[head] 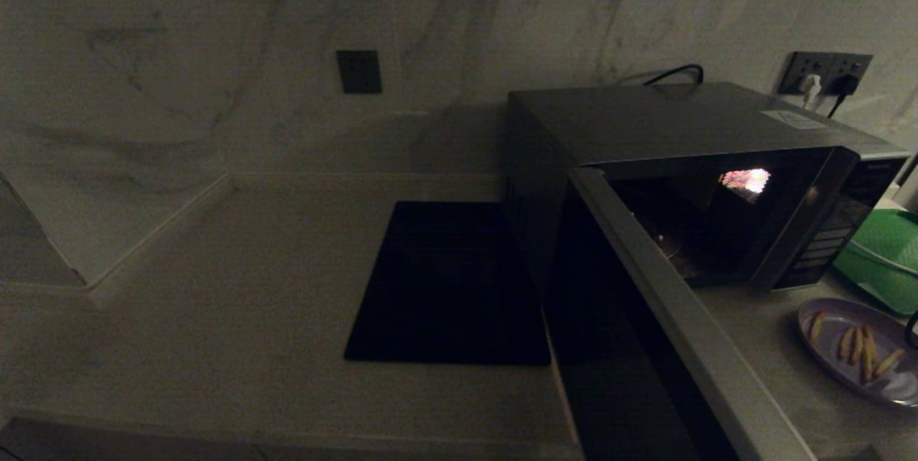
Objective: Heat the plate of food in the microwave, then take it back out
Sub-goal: Put the plate in the microwave oven
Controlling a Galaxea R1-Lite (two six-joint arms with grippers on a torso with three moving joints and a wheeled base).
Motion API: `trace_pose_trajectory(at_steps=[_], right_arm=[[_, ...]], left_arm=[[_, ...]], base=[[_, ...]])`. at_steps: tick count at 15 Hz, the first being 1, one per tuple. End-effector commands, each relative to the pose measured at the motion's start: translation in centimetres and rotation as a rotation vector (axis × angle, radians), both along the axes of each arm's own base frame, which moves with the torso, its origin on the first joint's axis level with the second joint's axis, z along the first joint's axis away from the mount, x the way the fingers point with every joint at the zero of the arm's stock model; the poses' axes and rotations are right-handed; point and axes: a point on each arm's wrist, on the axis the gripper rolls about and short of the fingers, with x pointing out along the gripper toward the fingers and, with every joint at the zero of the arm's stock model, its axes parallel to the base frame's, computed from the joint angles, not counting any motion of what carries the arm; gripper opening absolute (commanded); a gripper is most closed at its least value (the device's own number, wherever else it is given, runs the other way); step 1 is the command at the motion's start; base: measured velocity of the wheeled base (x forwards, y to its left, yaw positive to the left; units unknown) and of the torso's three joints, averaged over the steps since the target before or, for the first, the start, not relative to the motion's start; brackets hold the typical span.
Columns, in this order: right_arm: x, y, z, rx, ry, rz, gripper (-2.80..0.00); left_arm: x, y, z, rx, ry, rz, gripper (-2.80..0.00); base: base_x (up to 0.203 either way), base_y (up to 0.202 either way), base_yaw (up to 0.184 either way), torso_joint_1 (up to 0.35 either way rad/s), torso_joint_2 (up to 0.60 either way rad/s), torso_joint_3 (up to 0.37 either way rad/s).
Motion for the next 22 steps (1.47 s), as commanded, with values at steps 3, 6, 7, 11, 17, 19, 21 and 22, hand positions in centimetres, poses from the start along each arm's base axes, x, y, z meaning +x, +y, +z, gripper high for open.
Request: trace_pose_trajectory(at_steps=[3,6,7,11,17,19,21,22], right_arm=[[0.0,0.0,-0.1,0.004,0.002,-0.002,0.00],[0.0,0.0,-0.2,0.006,0.005,-0.003,-2.80],[0.0,0.0,-0.3,0.008,0.007,-0.003,-2.80],[-0.1,0.1,-0.3,0.009,0.008,-0.004,-2.80],[-0.3,0.2,-0.3,0.011,0.011,-0.006,-2.80],[-0.4,0.2,0.0,0.004,0.002,-0.009,-2.80],[-0.8,-0.1,1.0,-0.022,-0.022,-0.023,-2.80],[-1.0,-0.1,1.5,-0.035,-0.032,-0.025,-2.80]], left_arm=[[0.0,0.0,0.0,-0.001,-0.002,0.001,-2.80],[0.0,0.0,0.0,-0.001,-0.002,0.001,-2.80],[0.0,0.0,0.0,-0.001,-0.002,0.001,-2.80],[0.0,0.0,0.0,-0.001,-0.002,0.001,-2.80],[0.0,0.0,0.0,-0.001,-0.002,0.001,-2.80],[0.0,0.0,0.0,-0.001,-0.002,0.001,-2.80],[0.0,0.0,0.0,-0.001,-0.002,0.001,-2.80],[0.0,0.0,0.0,-0.001,-0.002,0.001,-2.80]], base=[[0.000,0.000,0.000,0.000,0.00,0.000],[0.000,0.000,0.000,0.000,0.00,0.000],[0.000,0.000,0.000,0.000,0.00,0.000],[0.000,0.000,0.000,0.000,0.00,0.000],[0.000,0.000,0.000,0.000,0.00,0.000],[0.000,0.000,0.000,0.000,0.00,0.000],[0.000,0.000,0.000,0.000,0.00,0.000],[0.000,0.000,0.000,0.000,0.00,0.000]])
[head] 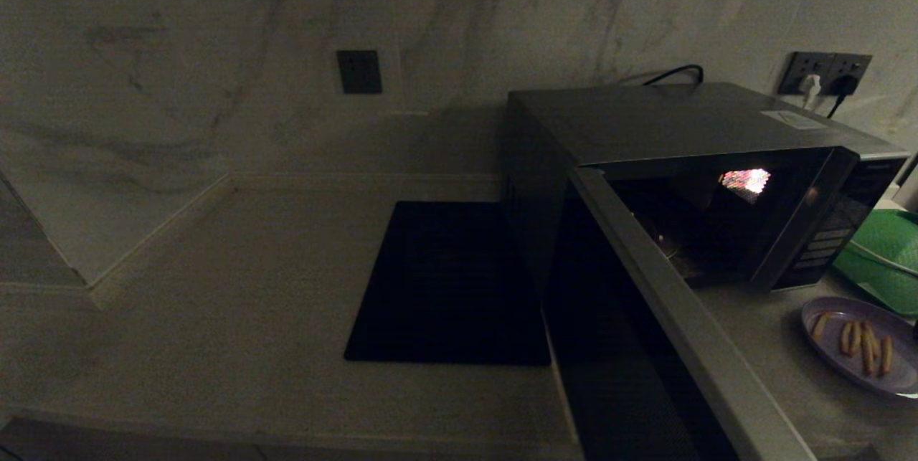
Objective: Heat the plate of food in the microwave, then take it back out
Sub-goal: Put the plate in the microwave oven
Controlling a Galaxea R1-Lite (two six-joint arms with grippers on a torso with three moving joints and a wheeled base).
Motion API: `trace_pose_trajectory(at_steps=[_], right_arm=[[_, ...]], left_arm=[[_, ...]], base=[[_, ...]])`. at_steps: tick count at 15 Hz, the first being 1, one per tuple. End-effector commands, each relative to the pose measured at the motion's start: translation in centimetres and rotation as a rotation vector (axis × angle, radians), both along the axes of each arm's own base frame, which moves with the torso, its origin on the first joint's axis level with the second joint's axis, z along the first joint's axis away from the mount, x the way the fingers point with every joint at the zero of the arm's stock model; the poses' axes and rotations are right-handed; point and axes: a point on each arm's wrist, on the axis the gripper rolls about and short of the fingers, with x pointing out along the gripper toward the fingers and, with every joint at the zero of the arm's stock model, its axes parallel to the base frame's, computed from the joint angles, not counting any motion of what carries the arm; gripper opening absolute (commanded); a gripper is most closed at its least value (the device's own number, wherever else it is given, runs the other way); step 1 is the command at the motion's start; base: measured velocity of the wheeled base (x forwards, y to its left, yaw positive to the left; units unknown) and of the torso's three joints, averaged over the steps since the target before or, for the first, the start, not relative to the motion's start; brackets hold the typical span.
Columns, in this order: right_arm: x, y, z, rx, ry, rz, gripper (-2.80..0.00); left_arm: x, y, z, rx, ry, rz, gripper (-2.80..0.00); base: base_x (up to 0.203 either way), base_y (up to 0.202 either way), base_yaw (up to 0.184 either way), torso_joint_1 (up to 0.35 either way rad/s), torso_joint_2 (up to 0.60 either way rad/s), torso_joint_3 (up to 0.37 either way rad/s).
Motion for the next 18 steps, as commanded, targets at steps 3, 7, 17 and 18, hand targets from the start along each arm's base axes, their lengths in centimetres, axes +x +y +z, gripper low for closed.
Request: trace_pose_trajectory(at_steps=[3,7,17,18], right_arm=[[-0.7,0.1,1.7,-0.036,-0.035,-0.013,-2.80],[-1.4,0.8,2.3,-0.042,-0.038,-0.009,-2.80],[-2.9,1.3,4.1,-0.074,-0.070,-0.023,-2.80],[-3.0,1.4,4.2,-0.073,-0.073,-0.022,-2.80]], left_arm=[[0.0,0.0,0.0,-0.001,-0.002,0.001,-2.80],[0.0,0.0,0.0,-0.001,-0.003,0.001,-2.80],[0.0,0.0,0.0,-0.001,-0.002,0.001,-2.80],[0.0,0.0,0.0,-0.001,-0.002,0.001,-2.80]], base=[[0.000,0.000,0.000,0.000,0.00,0.000],[0.000,0.000,0.000,0.000,0.00,0.000],[0.000,0.000,0.000,0.000,0.00,0.000],[0.000,0.000,0.000,0.000,0.00,0.000]])
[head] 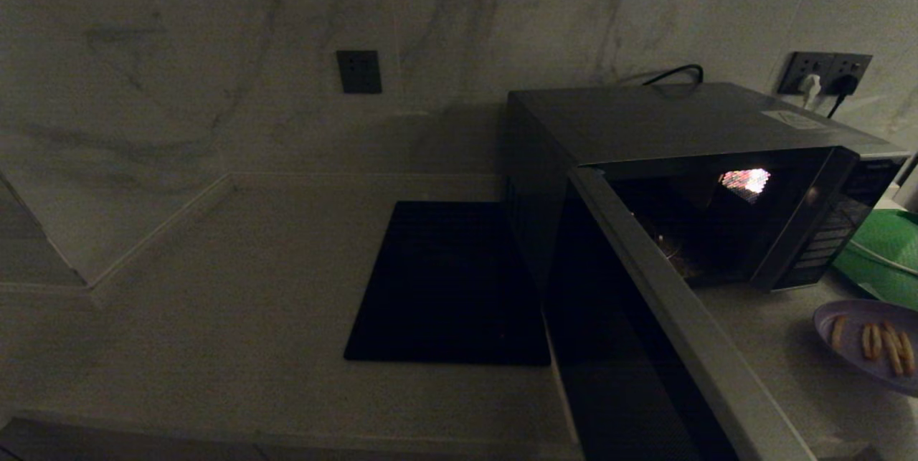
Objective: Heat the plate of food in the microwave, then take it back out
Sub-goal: Put the plate in the microwave oven
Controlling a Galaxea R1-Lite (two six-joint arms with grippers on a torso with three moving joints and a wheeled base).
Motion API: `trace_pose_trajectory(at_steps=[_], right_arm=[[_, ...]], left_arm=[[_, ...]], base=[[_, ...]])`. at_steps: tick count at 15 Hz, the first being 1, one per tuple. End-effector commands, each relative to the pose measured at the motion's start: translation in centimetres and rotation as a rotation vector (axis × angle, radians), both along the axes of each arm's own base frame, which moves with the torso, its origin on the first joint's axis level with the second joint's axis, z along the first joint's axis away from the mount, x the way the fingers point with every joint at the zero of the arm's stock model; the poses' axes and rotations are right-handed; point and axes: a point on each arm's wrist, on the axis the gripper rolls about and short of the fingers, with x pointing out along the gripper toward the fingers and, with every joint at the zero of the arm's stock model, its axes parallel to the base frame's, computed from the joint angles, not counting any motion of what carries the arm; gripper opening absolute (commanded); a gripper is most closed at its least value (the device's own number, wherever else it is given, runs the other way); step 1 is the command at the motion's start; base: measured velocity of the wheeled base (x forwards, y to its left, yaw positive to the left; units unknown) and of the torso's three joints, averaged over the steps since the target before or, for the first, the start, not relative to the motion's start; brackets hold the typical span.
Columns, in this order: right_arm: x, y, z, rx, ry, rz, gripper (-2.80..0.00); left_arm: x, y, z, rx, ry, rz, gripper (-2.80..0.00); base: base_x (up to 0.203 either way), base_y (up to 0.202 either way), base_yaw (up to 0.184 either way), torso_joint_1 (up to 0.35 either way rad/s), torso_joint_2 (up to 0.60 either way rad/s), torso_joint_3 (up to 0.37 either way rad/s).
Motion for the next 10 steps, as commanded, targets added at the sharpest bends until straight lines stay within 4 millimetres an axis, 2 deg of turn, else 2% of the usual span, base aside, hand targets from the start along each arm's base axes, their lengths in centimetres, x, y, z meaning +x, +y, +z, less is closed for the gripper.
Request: trace_pose_trajectory(at_steps=[1,6,10], right_arm=[[-0.3,0.2,0.4,0.005,-0.021,0.004,-2.80],[-1.8,0.5,2.1,-0.018,-0.070,-0.007,-2.80],[-3.0,1.6,2.9,-0.037,-0.072,0.011,-2.80]], left_arm=[[0.0,0.0,0.0,-0.001,-0.002,0.000,-2.80],[0.0,0.0,0.0,-0.001,-0.002,0.000,-2.80],[0.0,0.0,0.0,-0.001,-0.002,0.000,-2.80]], base=[[0.000,0.000,0.000,0.000,0.00,0.000],[0.000,0.000,0.000,0.000,0.00,0.000],[0.000,0.000,0.000,0.000,0.00,0.000]])
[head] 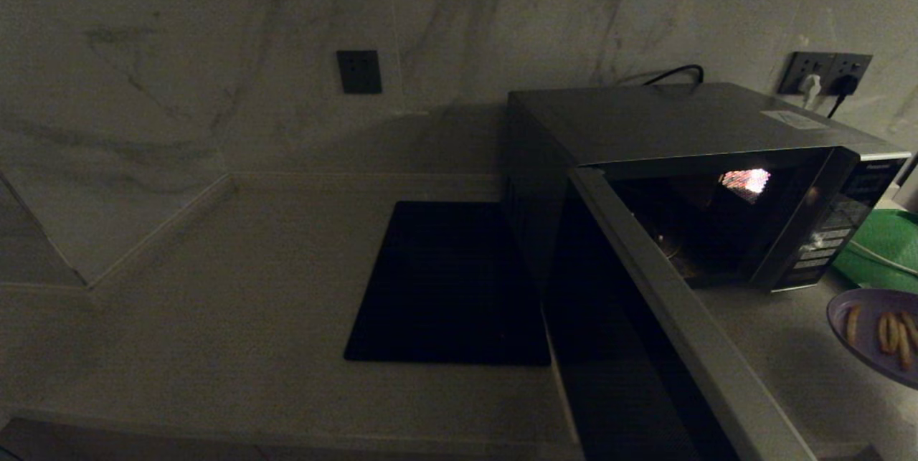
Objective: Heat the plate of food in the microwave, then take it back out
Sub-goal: Put the plate in the microwave oven
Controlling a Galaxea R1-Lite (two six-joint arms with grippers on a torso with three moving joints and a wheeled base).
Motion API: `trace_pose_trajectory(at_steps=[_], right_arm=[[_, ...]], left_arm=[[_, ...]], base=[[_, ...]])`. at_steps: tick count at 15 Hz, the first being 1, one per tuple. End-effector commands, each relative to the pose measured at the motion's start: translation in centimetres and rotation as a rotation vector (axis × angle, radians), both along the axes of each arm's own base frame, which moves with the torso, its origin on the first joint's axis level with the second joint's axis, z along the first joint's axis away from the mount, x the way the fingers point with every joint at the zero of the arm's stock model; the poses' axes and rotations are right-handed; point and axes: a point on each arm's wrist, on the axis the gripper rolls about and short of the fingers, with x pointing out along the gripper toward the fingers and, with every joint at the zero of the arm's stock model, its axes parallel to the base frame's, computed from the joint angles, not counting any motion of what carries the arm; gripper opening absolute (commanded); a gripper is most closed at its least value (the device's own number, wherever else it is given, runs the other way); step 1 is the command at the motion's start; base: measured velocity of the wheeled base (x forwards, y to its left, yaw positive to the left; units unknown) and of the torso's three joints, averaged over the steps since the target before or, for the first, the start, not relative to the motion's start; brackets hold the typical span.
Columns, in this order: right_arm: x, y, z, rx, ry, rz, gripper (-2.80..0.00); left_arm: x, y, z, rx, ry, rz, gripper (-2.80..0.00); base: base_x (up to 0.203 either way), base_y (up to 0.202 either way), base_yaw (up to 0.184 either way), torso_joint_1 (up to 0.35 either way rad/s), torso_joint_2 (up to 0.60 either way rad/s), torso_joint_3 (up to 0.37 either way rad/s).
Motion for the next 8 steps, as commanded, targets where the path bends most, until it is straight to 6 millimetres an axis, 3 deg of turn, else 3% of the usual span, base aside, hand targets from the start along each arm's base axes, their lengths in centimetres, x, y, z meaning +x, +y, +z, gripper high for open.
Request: trace_pose_trajectory(at_steps=[1,8], right_arm=[[-0.8,1.0,0.6,-0.007,-0.004,0.003,-2.80],[-4.3,5.7,-0.7,0.123,0.037,0.162,-2.80]], left_arm=[[0.0,0.0,0.0,-0.001,-0.002,0.000,-2.80],[0.0,0.0,0.0,-0.001,-0.002,0.000,-2.80]], base=[[0.000,0.000,0.000,0.000,0.00,0.000],[0.000,0.000,0.000,0.000,0.00,0.000]])
